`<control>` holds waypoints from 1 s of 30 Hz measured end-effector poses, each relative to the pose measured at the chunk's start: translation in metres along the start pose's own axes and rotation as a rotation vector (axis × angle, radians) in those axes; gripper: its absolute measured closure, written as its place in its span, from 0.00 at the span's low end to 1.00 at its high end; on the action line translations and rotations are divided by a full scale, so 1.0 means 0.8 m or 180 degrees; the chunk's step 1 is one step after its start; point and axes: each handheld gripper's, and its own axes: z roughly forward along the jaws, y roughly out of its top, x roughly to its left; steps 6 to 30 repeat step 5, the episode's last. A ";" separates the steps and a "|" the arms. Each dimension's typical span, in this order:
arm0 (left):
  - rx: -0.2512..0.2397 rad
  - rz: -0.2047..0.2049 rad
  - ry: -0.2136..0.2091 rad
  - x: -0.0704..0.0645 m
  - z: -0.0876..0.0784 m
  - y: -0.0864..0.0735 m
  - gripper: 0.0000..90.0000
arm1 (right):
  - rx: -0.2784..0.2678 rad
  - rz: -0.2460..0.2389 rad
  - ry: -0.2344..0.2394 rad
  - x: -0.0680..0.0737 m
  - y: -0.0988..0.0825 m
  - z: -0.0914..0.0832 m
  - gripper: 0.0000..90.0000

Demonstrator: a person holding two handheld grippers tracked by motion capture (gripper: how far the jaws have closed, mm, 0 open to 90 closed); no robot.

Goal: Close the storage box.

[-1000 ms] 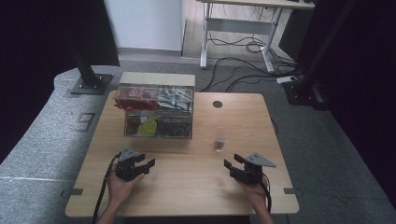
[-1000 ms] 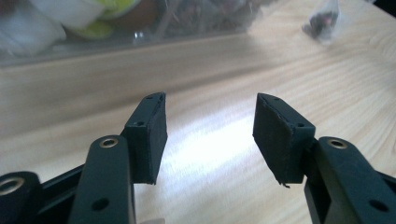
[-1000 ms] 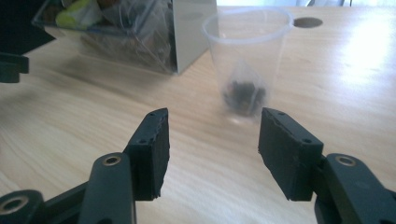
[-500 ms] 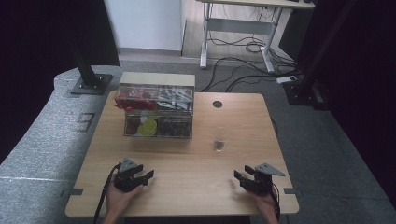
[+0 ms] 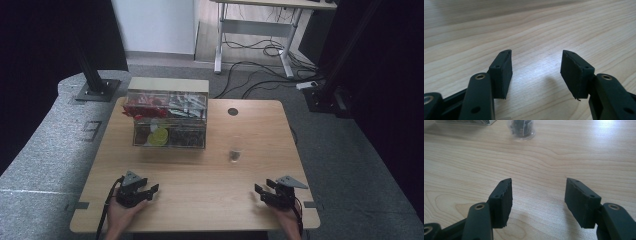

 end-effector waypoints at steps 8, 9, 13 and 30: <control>0.0029 -0.0009 0.0022 0.002 0.001 0.001 0.48 | 0.0009 -0.0028 -0.0009 0.001 0.001 0.001 0.43; 0.0029 -0.0009 0.0022 0.002 0.001 0.001 0.48 | 0.0009 -0.0028 -0.0009 0.001 0.001 0.001 0.43; 0.0029 -0.0009 0.0022 0.002 0.001 0.001 0.48 | 0.0009 -0.0028 -0.0009 0.001 0.001 0.001 0.43; 0.0029 -0.0009 0.0022 0.002 0.001 0.001 0.48 | 0.0009 -0.0028 -0.0009 0.001 0.001 0.001 0.43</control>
